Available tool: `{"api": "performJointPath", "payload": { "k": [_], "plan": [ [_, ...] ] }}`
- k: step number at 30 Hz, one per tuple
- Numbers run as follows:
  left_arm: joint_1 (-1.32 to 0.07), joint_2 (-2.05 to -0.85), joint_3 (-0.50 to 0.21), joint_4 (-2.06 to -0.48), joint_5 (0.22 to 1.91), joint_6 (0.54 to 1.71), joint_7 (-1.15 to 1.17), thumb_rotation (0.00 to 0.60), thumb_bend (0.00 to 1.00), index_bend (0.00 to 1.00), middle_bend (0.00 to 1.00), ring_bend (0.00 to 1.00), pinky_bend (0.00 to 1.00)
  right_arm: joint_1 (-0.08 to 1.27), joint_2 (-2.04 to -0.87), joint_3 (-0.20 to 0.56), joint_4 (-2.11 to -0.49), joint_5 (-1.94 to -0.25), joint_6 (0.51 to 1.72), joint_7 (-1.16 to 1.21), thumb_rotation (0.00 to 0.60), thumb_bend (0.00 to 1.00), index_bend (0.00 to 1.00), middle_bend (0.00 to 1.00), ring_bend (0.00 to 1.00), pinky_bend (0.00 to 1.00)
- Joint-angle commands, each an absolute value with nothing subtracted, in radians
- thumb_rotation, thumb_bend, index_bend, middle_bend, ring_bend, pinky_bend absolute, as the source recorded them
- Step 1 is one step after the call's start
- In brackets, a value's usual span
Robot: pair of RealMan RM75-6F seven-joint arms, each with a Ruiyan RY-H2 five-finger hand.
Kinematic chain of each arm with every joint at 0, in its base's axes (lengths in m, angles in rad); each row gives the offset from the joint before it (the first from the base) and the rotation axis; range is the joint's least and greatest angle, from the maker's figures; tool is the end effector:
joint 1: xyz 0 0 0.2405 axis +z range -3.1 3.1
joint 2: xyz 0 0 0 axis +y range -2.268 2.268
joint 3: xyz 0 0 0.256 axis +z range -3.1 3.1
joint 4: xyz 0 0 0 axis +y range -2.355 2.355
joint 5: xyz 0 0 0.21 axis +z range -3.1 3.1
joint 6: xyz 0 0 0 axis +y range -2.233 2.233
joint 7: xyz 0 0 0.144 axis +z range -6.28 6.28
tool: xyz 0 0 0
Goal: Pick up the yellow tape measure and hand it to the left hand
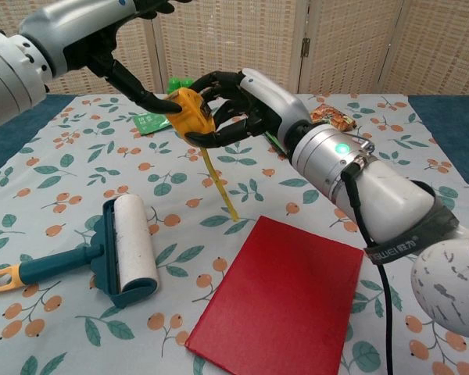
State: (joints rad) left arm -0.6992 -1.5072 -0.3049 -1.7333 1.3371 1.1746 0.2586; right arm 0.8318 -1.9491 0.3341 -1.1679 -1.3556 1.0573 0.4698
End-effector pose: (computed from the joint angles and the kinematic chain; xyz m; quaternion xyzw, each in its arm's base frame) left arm -0.0655 0.3209 0.0405 -0.6679 -0.3354 -0.5615 0.3552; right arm -0.0507 -0.3481 -0.0840 0.5436 -0.5553 0.6076 0.1643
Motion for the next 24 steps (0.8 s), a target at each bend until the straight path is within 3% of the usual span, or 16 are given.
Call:
{"api": "performJointPath", "payload": {
  "k": [1,16,24],
  "plan": [
    [-0.706,-1.515,-0.309,-1.725,1.324,1.175,0.263,0.600,0.16,0.03,0.07,0.06,0.04,0.830,-1.949,0.334,-1.168,-1.356,1.060,0.472,0.600,0.45,0.60,0.44,0.49,0.26],
    [-0.734,-1.541,-0.311,-1.696,1.292,1.179,0.274,0.600,0.19,0.03,0.07,0.06,0.04,0.832,-1.950,0.326,-1.153,-1.358,1.055,0.479,0.600,0.45,0.60,0.44,0.49,0.26],
    [-0.739,-1.546,-0.303,-1.678,1.290,1.184,0.264,0.600,0.26,0.03,0.07,0.07,0.03,0.834,-1.953,0.327,-1.143,-1.357,1.053,0.483,0.600,0.45,0.60,0.44,0.49,0.26]
  ]
}}
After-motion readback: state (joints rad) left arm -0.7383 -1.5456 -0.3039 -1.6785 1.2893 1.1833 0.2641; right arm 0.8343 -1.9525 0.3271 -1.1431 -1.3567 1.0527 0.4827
